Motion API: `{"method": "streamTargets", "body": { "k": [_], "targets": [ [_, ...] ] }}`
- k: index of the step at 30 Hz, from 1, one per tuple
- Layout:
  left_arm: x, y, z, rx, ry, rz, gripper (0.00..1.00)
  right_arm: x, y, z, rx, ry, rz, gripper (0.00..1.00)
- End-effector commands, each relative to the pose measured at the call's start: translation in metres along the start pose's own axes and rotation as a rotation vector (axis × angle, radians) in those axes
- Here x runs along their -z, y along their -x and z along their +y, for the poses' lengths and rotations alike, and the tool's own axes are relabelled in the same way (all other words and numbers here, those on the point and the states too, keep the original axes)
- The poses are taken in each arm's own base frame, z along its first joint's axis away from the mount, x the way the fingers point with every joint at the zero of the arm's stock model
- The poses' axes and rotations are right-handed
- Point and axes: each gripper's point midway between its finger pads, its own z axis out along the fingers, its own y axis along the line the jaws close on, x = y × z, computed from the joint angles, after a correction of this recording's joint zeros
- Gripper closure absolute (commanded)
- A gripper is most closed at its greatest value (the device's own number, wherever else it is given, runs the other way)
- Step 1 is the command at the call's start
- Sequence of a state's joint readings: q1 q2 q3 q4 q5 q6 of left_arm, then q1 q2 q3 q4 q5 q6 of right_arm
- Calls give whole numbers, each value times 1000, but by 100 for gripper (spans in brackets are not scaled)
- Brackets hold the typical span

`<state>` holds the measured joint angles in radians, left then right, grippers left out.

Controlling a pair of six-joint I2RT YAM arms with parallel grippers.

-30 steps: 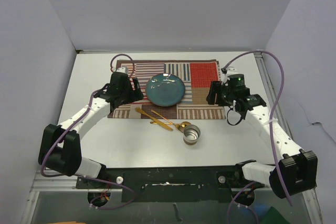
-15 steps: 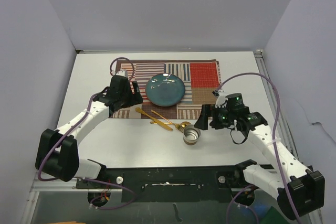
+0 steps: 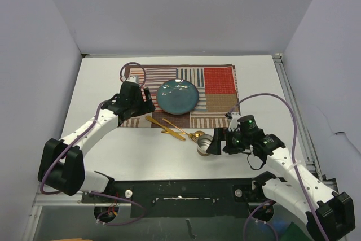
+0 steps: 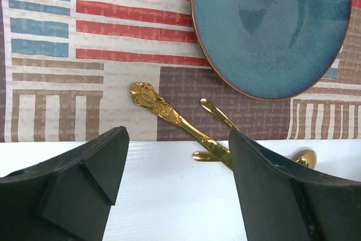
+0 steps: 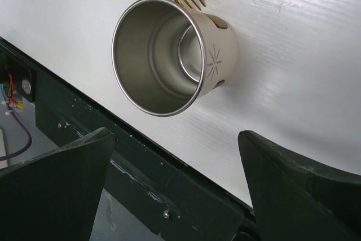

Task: Set the dinner table for one person
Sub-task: Pick up the cup at the center of the board.

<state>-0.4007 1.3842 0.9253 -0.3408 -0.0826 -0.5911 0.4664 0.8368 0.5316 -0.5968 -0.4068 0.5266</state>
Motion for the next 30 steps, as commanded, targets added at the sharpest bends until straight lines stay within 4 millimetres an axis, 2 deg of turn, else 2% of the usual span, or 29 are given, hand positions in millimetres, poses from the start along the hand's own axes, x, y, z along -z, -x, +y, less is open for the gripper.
{"method": "streamTargets", "body": {
  "k": [1, 7, 11, 21, 24, 30],
  "targets": [
    [3, 10, -8, 2, -17, -40, 27, -1, 22, 4, 8, -16, -70, 2],
    [0, 10, -9, -3, -13, -36, 27, -16, 29, 3, 37, -32, -47, 0],
    [-1, 9, -9, -9, -8, -30, 27, -24, 36, -4, 67, -109, -20, 4],
    [-5, 9, -11, -15, -4, -24, 27, -22, 53, 5, 113, -142, -34, 7],
    [-7, 8, -12, -15, -9, -22, 27, -21, 60, 5, 119, -156, -51, 16],
    [-13, 2, -14, -18, -15, -4, 27, -31, 72, -4, 134, -226, -17, 46]
  ]
}}
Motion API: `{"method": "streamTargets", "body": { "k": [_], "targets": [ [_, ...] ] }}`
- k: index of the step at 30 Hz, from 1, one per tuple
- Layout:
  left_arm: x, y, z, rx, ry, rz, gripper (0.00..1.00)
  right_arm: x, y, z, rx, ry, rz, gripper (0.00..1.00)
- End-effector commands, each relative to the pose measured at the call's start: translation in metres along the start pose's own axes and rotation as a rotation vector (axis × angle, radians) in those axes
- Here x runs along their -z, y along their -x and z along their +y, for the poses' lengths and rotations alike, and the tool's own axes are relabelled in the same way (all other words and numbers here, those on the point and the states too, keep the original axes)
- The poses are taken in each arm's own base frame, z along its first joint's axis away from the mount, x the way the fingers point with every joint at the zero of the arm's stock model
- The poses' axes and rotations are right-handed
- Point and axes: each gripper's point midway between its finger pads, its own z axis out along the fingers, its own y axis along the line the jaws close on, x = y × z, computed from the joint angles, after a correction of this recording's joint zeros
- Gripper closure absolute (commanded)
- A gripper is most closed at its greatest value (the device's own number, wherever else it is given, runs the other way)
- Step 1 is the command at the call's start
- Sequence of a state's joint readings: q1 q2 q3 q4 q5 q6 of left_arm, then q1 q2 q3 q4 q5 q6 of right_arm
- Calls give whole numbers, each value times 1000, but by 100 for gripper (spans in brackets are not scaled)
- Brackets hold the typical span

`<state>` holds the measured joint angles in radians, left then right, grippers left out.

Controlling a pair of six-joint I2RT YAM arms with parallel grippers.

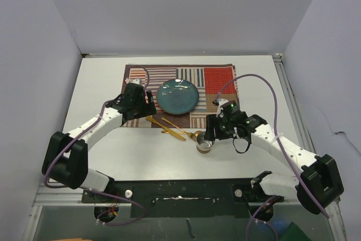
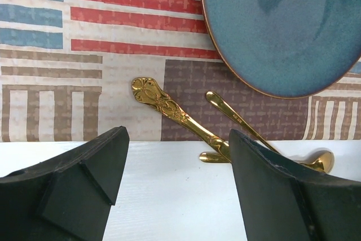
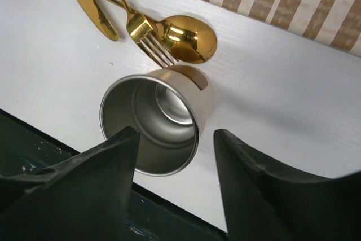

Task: Set the dinner table for one person
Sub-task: Pick up the cup at the center of the board.

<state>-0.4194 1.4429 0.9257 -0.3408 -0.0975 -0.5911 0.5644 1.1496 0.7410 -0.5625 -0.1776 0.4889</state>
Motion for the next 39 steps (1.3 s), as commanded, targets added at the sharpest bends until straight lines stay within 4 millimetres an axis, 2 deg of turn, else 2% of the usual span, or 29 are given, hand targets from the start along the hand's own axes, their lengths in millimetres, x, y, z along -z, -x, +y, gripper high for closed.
{"method": "streamTargets", "body": {
  "k": [1, 5, 9, 14, 18, 21, 24, 28, 31, 36, 39],
  "targets": [
    [2, 16, -18, 0, -50, -48, 27, -7, 24, 0, 38, -40, -25, 50],
    [4, 15, -19, 1, -56, -52, 27, -23, 23, -1, 38, -37, 7, 66],
    [6, 15, -18, 2, -57, -61, 27, -33, 20, -2, 32, -35, 35, 98],
    [5, 11, -17, 1, -62, -53, 27, -33, 26, -2, 23, -48, 23, 100],
    [2, 9, -18, 4, -65, -45, 27, -18, 42, 5, 44, -46, -15, 100],
    [1, 9, -19, 4, -70, -45, 27, 2, 62, 10, 74, -66, -46, 100],
    [0, 10, -20, 6, -74, -48, 27, 25, 92, 16, 113, -93, -104, 100],
    [-1, 10, -23, 8, -85, -44, 27, 39, 129, 7, 156, -157, -146, 100],
    [0, 10, -25, 10, -95, -44, 27, 34, 157, -14, 161, -201, -163, 100],
    [-2, 10, -24, 9, -94, -47, 27, 6, 207, -62, 157, -330, -208, 100],
    [-6, 7, -24, 6, -94, -36, 27, -13, 244, -75, 194, -374, -252, 100]
  ]
}}
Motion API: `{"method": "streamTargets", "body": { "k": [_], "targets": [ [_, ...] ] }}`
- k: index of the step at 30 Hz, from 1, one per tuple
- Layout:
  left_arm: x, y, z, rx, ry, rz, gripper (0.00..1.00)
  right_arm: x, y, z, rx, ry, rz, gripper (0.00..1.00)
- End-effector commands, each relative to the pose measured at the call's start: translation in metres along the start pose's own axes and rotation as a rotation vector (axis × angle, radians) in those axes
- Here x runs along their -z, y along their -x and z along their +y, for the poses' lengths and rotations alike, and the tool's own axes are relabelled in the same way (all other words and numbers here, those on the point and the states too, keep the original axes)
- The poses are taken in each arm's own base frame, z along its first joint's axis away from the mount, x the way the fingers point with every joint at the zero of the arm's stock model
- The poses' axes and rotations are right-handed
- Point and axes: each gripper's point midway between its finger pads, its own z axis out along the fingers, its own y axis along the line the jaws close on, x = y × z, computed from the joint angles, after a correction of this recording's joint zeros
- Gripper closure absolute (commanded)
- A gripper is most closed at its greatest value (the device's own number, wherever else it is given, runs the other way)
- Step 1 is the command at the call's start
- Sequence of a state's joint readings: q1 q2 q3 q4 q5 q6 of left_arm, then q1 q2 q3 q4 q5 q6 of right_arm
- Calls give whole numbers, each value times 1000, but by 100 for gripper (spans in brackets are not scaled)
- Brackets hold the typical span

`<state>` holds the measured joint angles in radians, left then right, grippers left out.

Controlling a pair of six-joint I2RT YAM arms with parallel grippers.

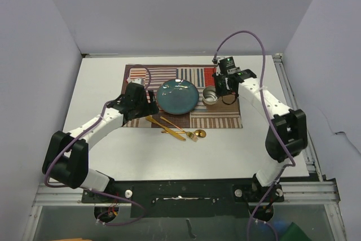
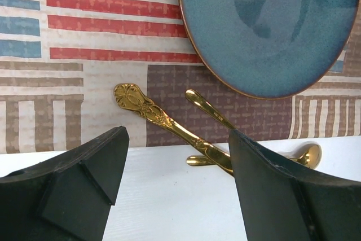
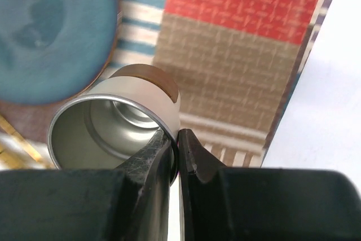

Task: Set the dinner table for one person
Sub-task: Pick up the cup at the center of the board, then place the cup on the napkin.

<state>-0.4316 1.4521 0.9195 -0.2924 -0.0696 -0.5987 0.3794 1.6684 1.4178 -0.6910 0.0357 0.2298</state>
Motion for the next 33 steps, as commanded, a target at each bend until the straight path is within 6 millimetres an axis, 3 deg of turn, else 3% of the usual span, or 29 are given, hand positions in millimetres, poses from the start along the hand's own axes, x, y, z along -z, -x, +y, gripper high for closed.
{"method": "streamTargets", "body": {
  "k": [1, 7, 15, 22, 25, 33],
  "targets": [
    [-4, 6, -12, 6, -50, -25, 27, -25, 68, -19, 75, -94, -152, 100],
    [-11, -2, -12, 6, -58, -8, 27, -69, 100, -33, 87, -169, -156, 100],
    [-18, -16, -8, 7, -52, 24, 27, -87, 127, -74, 61, -325, -254, 100],
    [-21, -23, -4, -1, -38, 37, 27, -112, 152, -107, 10, -284, -296, 100],
    [-23, -26, 0, -5, -24, 42, 27, -122, 163, -114, -21, -257, -298, 100],
    [-32, -33, 2, -10, -8, 66, 27, -143, 170, -121, -73, -204, -301, 100]
  ]
}}
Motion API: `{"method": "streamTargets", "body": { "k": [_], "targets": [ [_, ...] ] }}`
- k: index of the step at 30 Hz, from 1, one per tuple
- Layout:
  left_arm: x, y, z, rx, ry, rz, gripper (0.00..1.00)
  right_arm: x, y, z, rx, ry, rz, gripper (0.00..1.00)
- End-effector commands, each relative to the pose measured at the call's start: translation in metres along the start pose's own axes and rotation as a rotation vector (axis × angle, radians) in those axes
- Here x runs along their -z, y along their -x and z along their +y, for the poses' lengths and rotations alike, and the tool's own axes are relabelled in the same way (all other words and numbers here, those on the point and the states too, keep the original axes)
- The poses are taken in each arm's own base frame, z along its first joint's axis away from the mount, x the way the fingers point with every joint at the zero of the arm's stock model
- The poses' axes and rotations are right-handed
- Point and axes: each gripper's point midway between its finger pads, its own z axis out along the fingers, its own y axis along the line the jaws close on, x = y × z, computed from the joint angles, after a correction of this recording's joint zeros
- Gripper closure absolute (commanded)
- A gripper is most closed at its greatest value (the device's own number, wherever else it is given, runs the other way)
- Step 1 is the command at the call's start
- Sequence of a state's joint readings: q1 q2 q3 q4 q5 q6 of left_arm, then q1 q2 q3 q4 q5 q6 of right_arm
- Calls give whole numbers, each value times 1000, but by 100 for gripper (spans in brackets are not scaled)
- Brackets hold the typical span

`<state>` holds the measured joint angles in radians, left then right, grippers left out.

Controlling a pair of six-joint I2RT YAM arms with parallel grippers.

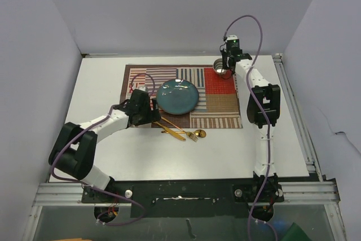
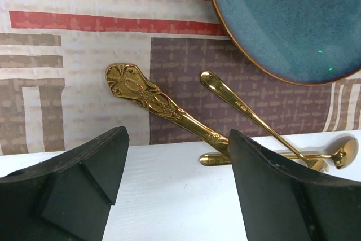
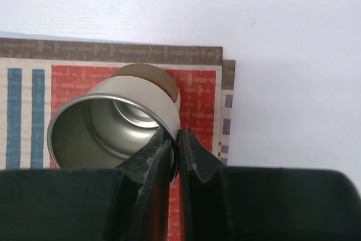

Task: Set the dinner table for one person
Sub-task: Place the cup on the napkin.

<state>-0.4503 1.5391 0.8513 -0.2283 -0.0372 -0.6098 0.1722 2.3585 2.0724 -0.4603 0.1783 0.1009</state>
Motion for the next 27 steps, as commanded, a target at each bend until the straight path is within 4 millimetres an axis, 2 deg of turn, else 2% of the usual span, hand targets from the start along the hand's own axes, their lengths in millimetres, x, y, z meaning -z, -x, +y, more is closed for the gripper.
{"method": "streamTargets", "body": {
  "k": [1, 9, 17, 21, 27],
  "targets": [
    [-7, 9, -8, -5, -22, -30, 27, 10, 41, 11, -46, 62, -99, 100],
    [-21, 1, -13, -12, -29, 5, 27, 22, 52, 13, -88, 108, -118, 100],
    [-20, 2, -16, -12, -27, -3, 27, 41, 70, 21, -157, 188, -131, 100],
    [-18, 3, -19, -16, -31, -8, 27, 38, 65, 25, -181, 228, -107, 100],
    [-16, 4, -18, -18, -25, -12, 27, 26, 42, 35, -198, 268, -43, 100]
  ]
}}
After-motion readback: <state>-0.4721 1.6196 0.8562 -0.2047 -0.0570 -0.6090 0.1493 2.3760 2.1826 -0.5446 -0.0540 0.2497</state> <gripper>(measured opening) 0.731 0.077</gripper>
